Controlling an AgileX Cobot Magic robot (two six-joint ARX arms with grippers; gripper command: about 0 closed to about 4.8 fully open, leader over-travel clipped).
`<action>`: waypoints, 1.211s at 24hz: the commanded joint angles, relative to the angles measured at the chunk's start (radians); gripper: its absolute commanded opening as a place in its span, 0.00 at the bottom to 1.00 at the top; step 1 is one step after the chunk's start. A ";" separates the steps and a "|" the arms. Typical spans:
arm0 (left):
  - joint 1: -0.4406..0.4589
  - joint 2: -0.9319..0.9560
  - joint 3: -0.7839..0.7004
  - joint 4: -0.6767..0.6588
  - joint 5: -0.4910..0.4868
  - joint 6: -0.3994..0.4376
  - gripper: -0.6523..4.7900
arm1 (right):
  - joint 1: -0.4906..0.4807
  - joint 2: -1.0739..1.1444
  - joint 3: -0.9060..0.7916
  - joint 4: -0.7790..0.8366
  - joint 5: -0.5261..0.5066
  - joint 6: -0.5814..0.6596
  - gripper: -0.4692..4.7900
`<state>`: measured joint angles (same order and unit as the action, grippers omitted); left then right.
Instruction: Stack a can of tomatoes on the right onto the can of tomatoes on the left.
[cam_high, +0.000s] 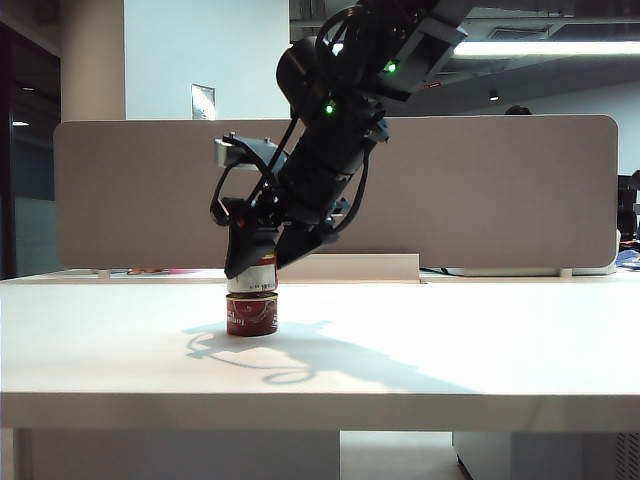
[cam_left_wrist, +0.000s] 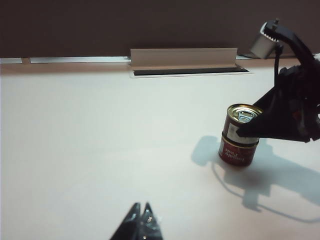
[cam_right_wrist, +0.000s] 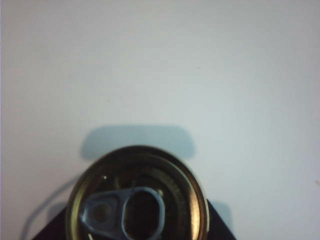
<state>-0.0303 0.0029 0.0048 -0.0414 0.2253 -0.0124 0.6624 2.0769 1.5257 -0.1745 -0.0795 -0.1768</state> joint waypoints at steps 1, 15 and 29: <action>0.001 0.001 0.003 0.013 0.003 0.000 0.11 | 0.003 -0.006 0.005 0.019 -0.001 0.018 0.46; 0.001 0.001 0.003 0.013 0.003 0.001 0.11 | 0.003 -0.006 0.005 0.018 -0.001 0.024 0.62; 0.001 0.001 0.003 0.013 0.003 0.000 0.11 | 0.003 -0.006 0.005 0.019 0.001 0.024 0.77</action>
<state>-0.0303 0.0032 0.0048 -0.0410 0.2253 -0.0124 0.6632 2.0785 1.5257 -0.1715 -0.0795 -0.1543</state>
